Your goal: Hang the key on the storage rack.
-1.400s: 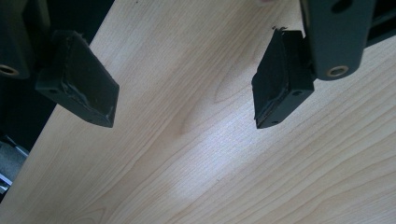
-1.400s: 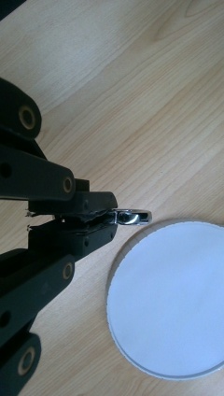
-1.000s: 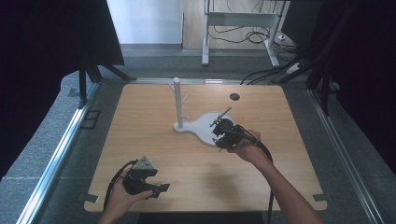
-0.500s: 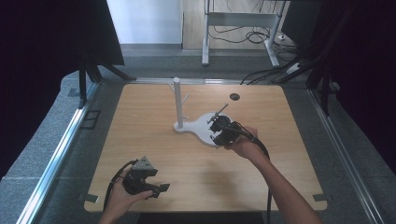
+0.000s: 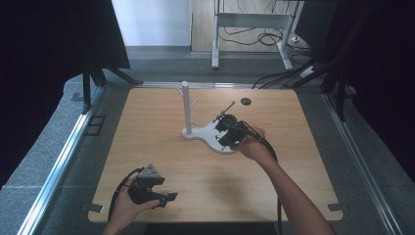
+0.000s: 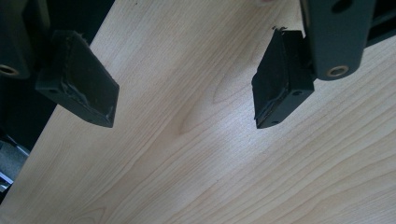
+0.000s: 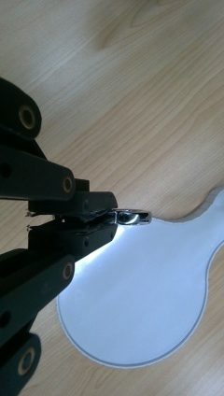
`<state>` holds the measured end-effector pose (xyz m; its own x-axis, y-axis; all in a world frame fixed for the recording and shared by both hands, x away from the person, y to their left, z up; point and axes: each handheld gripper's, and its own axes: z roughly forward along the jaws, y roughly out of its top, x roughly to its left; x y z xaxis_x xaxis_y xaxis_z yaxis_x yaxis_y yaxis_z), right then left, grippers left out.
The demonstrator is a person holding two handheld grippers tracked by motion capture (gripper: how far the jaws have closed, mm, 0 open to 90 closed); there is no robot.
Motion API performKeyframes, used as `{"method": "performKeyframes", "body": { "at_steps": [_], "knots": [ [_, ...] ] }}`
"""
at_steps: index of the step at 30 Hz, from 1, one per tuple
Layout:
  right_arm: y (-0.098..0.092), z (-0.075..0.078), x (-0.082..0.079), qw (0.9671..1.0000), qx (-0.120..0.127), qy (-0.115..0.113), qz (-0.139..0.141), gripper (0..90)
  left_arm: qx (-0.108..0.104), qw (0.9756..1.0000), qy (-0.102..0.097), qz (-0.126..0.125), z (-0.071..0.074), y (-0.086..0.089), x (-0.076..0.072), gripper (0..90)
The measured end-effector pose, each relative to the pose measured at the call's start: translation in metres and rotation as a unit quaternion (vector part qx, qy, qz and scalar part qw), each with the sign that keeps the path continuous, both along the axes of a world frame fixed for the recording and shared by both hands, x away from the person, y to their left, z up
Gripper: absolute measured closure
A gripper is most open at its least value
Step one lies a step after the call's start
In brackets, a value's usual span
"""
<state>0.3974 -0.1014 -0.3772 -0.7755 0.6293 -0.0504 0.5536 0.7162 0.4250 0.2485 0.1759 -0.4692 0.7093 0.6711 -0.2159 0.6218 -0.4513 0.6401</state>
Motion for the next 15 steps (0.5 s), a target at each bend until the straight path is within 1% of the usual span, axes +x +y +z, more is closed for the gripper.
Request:
{"method": "performKeyframes", "body": {
  "at_steps": [7,15],
  "knots": [
    [0.004,0.001,0.007,1.0,0.001,0.0,0.0,84.6,0.0,1.0,-0.001,0.0,0.001,0.001,0.0,23.3],
    [0.006,-0.001,0.02,0.9999,0.002,0.004,-0.009,84.6,-0.001,1.0,0.0,-0.001,0.001,0.001,0.0,23.3]
  ]
}}
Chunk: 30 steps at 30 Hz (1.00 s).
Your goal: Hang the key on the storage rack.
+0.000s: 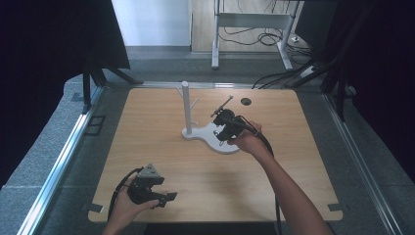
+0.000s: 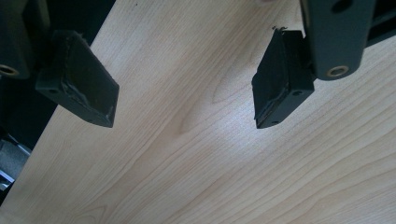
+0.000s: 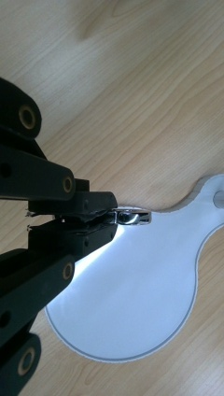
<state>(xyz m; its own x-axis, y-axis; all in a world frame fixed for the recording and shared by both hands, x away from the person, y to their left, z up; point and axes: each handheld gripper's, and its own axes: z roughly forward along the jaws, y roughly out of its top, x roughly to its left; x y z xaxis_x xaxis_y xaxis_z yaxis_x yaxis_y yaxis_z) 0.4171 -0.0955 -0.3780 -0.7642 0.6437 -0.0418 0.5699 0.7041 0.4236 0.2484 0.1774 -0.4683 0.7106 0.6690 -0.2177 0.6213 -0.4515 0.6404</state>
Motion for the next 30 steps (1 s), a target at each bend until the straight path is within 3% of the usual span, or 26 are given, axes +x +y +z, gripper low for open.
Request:
{"method": "performKeyframes", "body": {
  "at_steps": [10,14,30],
  "knots": [
    [0.005,0.003,0.012,1.0,0.0,-0.004,-0.002,84.5,-0.001,1.0,0.0,0.0,0.0,0.0,0.0,23.3],
    [0.006,0.009,0.018,0.9998,0.013,-0.003,-0.011,84.6,-0.001,1.0,0.0,0.0,0.0,0.001,0.0,23.3],
    [0.012,0.011,0.035,0.9998,0.008,-0.003,-0.018,84.5,-0.009,1.0,-0.002,-0.001,0.003,0.004,-0.001,23.2]
  ]
}}
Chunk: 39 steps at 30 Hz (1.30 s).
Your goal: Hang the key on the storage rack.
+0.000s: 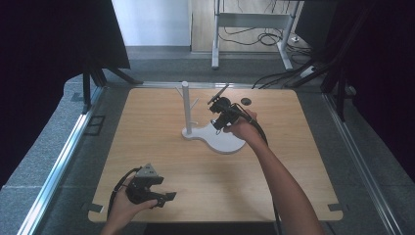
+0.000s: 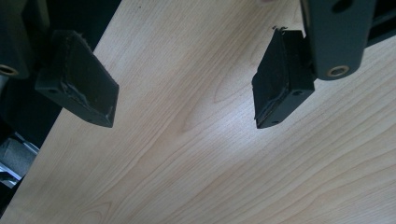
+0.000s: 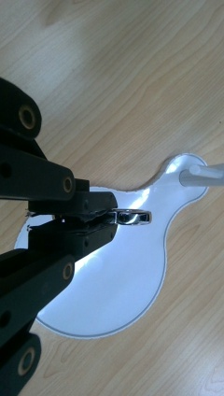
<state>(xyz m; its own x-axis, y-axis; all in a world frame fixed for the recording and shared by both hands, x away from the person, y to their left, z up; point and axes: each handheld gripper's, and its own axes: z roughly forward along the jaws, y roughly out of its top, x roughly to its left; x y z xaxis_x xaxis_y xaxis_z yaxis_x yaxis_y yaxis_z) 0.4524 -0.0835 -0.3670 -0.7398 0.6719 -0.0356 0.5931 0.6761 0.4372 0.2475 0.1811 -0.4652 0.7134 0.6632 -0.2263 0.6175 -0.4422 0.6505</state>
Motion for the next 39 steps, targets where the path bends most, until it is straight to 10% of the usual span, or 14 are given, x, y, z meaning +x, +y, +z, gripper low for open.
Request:
{"method": "performKeyframes", "body": {
  "at_steps": [39],
  "knots": [
    [0.026,0.008,0.051,0.9997,-0.009,0.002,-0.024,84.6,-0.006,1.0,-0.002,0.003,0.002,0.003,-0.001,23.2]
  ]
}}
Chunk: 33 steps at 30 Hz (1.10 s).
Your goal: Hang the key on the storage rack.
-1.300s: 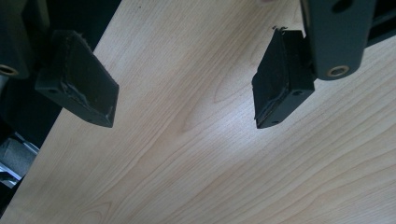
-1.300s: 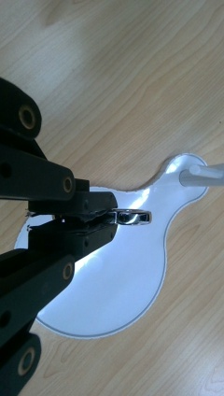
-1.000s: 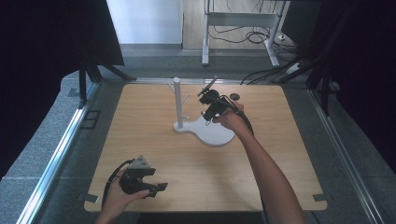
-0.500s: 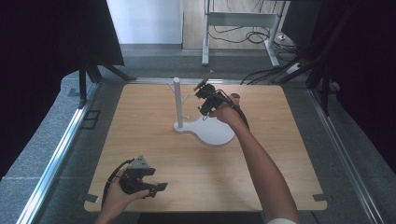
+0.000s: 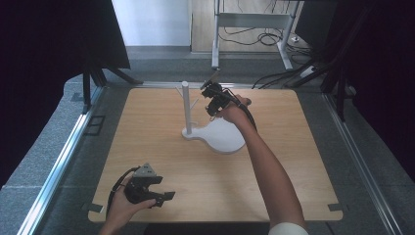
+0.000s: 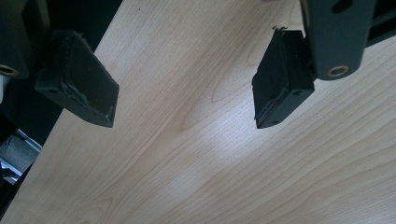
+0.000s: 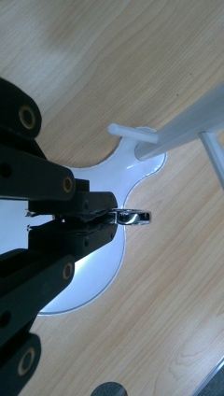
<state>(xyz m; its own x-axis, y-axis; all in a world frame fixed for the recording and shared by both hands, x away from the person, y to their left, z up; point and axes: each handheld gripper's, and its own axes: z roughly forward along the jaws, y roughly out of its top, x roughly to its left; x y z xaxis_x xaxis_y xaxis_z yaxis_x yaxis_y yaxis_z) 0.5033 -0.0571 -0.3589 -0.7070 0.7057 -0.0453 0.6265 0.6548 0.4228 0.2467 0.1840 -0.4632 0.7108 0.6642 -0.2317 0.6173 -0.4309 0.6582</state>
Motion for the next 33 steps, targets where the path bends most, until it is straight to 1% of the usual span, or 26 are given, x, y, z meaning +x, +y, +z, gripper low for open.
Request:
{"method": "performKeyframes", "body": {
  "at_steps": [3,4,6,9,12,13,22,24,27,28,29,33],
  "knots": [
    [0.001,0.0,0.002,1.0,0.001,-0.001,0.0,84.6,0.0,1.0,0.001,-0.001,0.0,-0.001,0.0,23.2],
    [0.002,0.0,0.003,1.0,0.004,0.003,0.0,84.6,-0.001,1.0,0.0,-0.002,0.001,0.0,0.0,23.2],
    [0.004,-0.001,0.005,1.0,-0.001,0.003,0.0,84.6,-0.002,1.0,-0.002,-0.001,0.001,0.0,-0.001,23.2],
    [0.005,-0.001,0.007,1.0,0.0,0.002,0.0,84.6,-0.002,1.0,-0.002,0.0,0.002,0.001,-0.001,23.2],
    [0.007,0.0,0.011,1.0,0.005,0.002,-0.001,84.6,-0.002,1.0,-0.002,-0.001,0.001,0.0,-0.001,23.2],
    [0.008,0.0,0.011,1.0,0.0,0.001,-0.003,84.6,-0.001,1.0,-0.001,-0.003,0.001,-0.001,-0.001,23.2],
    [0.009,0.004,0.022,0.9999,0.0,-0.004,-0.012,84.6,0.0,1.0,0.002,-0.006,-0.001,-0.004,-0.001,23.2],
    [0.009,0.005,0.024,0.9999,0.004,-0.006,-0.011,84.6,0.0,1.0,0.002,-0.007,-0.001,-0.004,-0.001,23.2],
    [0.01,0.004,0.025,0.9999,0.001,-0.006,-0.012,84.5,0.0,1.0,0.001,-0.009,0.0,-0.004,-0.001,23.2],
    [0.009,0.005,0.027,0.9998,-0.001,-0.009,-0.017,84.5,-0.001,0.9999,0.001,-0.011,0.0,-0.005,-0.002,23.1],
    [0.008,0.005,0.028,0.9998,0.002,-0.007,-0.02,84.5,-0.001,0.9999,0.001,-0.011,0.0,-0.005,-0.002,23.1],
    [0.007,0.006,0.031,0.9997,0.003,-0.007,-0.022,84.5,-0.001,0.9999,0.001,-0.012,0.0,-0.006,-0.002,23.1]
  ]
}}
